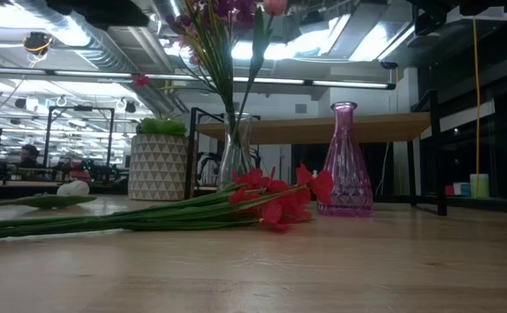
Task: Pick and place flowers into a vace then onto a shelf
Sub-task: Put the white tulip into the purple vase
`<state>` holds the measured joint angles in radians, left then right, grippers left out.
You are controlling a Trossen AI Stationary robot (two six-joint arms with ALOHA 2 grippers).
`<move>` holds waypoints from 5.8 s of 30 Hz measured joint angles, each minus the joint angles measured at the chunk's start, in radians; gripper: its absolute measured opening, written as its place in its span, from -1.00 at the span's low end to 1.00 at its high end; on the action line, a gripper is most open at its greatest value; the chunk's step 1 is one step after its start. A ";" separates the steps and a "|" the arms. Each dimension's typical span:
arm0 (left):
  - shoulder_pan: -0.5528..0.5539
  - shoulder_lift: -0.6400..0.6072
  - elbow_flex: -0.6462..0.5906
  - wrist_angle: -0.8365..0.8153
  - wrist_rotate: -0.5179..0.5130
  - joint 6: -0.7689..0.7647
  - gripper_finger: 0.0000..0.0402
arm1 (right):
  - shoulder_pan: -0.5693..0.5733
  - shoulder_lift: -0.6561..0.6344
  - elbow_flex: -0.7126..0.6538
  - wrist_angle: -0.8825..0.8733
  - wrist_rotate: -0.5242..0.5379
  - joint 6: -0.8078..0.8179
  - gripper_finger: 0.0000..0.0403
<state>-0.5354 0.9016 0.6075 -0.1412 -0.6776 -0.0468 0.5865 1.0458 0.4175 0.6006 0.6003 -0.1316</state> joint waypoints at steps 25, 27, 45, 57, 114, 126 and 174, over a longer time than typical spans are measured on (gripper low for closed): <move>-0.152 0.052 0.000 -0.532 0.185 -0.933 -0.99 | 0.000 0.189 0.054 -0.031 0.000 0.205 -1.00; -0.152 0.052 0.000 -0.600 0.210 -1.025 -0.99 | 0.000 0.196 0.055 -0.032 0.000 0.205 -1.00; -0.137 0.075 0.000 -0.723 0.177 -1.430 -0.75 | 0.000 0.199 0.054 -0.051 0.000 0.203 -1.00; -0.137 0.276 0.000 -0.704 0.208 -1.636 -0.25 | 0.000 0.199 0.053 -0.092 0.000 0.207 -1.00; -0.180 0.374 -0.003 -0.507 0.289 -1.389 -0.98 | 0.000 0.199 0.053 -0.110 -0.002 0.219 -1.00; -0.296 0.288 -0.002 -0.381 0.105 -1.076 -0.98 | 0.000 0.199 0.053 -0.084 -0.001 0.261 -1.00; -0.130 0.480 0.000 0.669 0.260 -0.012 -0.98 | 0.137 0.199 0.053 0.140 -0.002 0.102 -1.00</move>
<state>-0.6655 1.3816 0.6071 0.5277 -0.4179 -0.0592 0.7240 1.2449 0.4702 0.7409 0.5982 -0.0296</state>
